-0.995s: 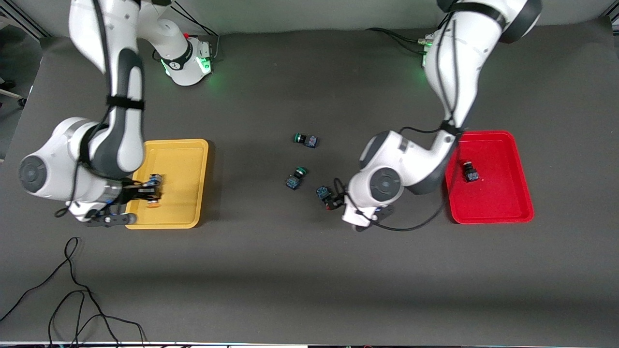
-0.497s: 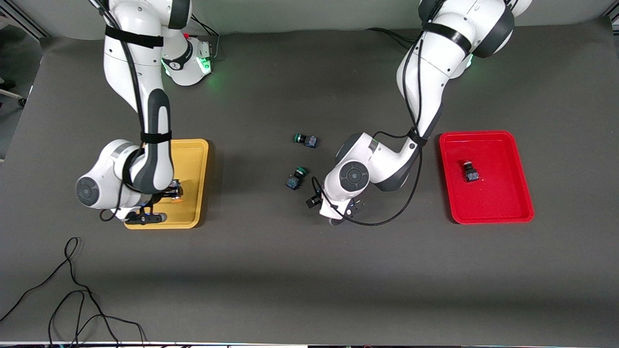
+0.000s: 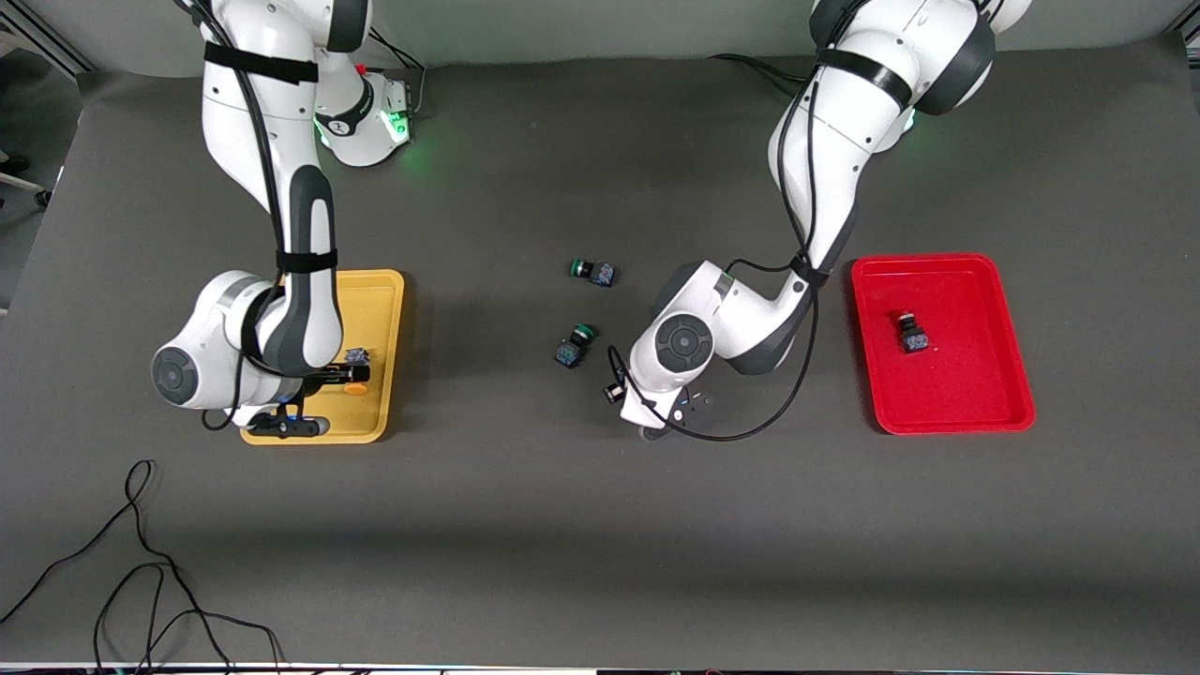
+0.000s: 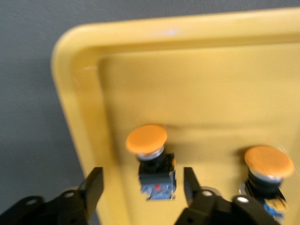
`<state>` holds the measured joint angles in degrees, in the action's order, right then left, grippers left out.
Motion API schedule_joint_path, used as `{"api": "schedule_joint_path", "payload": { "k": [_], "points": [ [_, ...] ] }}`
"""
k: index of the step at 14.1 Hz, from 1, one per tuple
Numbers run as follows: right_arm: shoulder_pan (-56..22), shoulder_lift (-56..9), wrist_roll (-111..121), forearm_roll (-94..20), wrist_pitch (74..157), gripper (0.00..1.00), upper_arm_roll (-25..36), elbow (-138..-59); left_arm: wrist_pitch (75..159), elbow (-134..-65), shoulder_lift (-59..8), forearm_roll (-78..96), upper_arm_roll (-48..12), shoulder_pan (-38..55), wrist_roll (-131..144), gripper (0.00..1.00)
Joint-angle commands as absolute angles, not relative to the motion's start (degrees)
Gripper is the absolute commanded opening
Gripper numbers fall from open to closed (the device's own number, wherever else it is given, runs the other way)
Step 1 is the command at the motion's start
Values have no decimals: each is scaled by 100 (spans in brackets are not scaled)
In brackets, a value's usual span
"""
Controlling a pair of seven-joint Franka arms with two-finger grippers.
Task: Place red and yellow buttons in trays
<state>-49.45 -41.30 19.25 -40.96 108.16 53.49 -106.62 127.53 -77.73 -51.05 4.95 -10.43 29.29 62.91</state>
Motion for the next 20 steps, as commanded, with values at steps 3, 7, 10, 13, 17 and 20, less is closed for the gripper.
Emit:
{"api": "schedule_joint_path", "payload": {
  "k": [3,7,10,13,17,20],
  "points": [
    [-4983,-3035,793,-2946,9793,100,5493,-9801,10859,-7761,-4440,343,-1020,2103,5127,0],
    [-4983,-2217,624,-2207,9282,100,5484,-9317,10001,-8994,-3344,-190,-1002,1075,3301,0],
    [-4983,-1733,589,-1873,9044,100,5493,-9220,10212,-10130,-2604,-474,-1002,223,1895,0],
    [-4922,-1337,186,-1399,9009,100,5380,-9088,10634,-10993,-2093,-851,-1002,-490,724,0],
    [-3118,-678,-176,-494,9018,100,3285,-9105,11081,-11276,-2057,-1055,-1002,-1317,-428,0],
    [-1482,-379,-220,-290,9018,100,1649,-9132,11696,-11618,-2074,-1072,-1002,-1660,-782,0]
  ]
}}
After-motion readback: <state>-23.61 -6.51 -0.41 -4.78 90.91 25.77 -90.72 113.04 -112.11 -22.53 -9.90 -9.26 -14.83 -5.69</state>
